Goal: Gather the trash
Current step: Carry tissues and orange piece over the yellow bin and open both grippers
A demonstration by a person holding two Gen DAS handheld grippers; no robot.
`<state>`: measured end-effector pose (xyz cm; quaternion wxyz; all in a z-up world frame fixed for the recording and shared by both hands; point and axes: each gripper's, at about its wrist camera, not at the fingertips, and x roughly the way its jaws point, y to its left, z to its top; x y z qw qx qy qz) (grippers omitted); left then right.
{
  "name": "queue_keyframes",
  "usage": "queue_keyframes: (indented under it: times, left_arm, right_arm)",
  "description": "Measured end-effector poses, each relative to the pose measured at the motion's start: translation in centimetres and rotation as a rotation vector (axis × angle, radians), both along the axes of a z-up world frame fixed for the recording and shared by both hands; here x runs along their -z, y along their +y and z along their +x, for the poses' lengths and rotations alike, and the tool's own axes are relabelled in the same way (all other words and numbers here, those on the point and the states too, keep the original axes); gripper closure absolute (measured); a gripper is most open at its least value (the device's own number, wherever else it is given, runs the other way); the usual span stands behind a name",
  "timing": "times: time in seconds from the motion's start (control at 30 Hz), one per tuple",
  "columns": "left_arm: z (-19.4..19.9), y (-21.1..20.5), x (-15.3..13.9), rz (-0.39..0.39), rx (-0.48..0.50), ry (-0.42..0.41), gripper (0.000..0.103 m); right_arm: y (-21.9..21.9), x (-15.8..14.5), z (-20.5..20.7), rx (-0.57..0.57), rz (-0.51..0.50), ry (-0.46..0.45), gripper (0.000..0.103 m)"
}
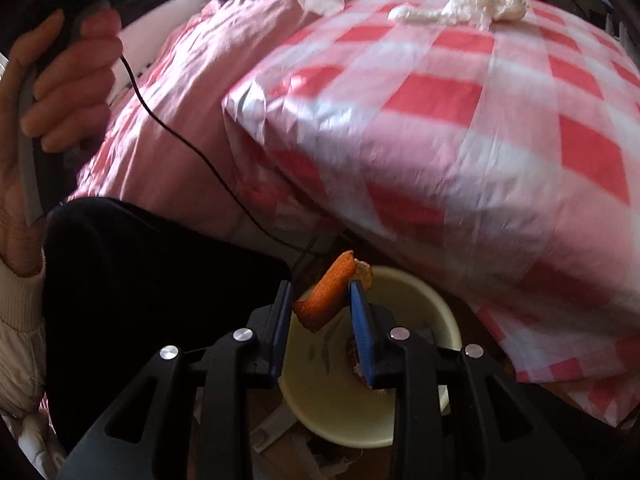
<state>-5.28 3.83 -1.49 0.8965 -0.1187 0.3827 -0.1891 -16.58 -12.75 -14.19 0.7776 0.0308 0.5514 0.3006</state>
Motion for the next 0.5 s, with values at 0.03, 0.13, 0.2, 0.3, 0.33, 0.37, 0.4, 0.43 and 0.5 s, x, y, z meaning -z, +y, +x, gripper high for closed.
queue_keyframes:
  times: [0.03,0.13,0.2,0.3,0.33,0.37,0.4,0.43,0.5]
  left_arm:
    - [-0.3,0.1,0.1,-0.005,0.002,0.003,0.1]
    - [-1.0,0.1,0.4,-0.01,0.006,0.01,0.1]
    - [-1.5,-0.1,0.7,-0.008,0.012,0.016,0.1]
    - [-2.2,-0.5,1.2,-0.002,0.027,0.028,0.1]
    - [-2.6,-0.7,1.4,0.003,0.035,0.033,0.1]
    - [-2.9,-1.0,1.6,0.007,0.042,0.038,0.1]
    - [-3.3,-1.2,1.9,0.014,0.05,0.044,0.1]
    - [-3.7,-1.5,2.2,0.021,0.058,0.051,0.1]
    - [-4.4,-2.0,2.7,0.035,0.073,0.065,0.1]
  right_arm:
    - [0.0,0.3,-0.1,-0.001,-0.015,0.008,0.061]
    - [-0.4,0.5,-0.1,0.018,-0.025,0.007,0.055]
    - [-0.9,0.1,0.0,0.048,-0.012,-0.011,0.051]
    - [-1.9,-0.8,0.1,0.096,0.004,-0.065,0.044]
    - [-2.1,-1.3,0.1,0.111,0.004,-0.092,0.042]
    - [-2.3,-1.7,0.0,0.124,0.003,-0.12,0.04]
    - [-2.5,-2.3,0.0,0.141,0.003,-0.154,0.038]
    - [-2.8,-2.8,0.0,0.161,0.005,-0.19,0.034]
    - [-3.4,-3.9,-0.1,0.204,0.006,-0.258,0.03]
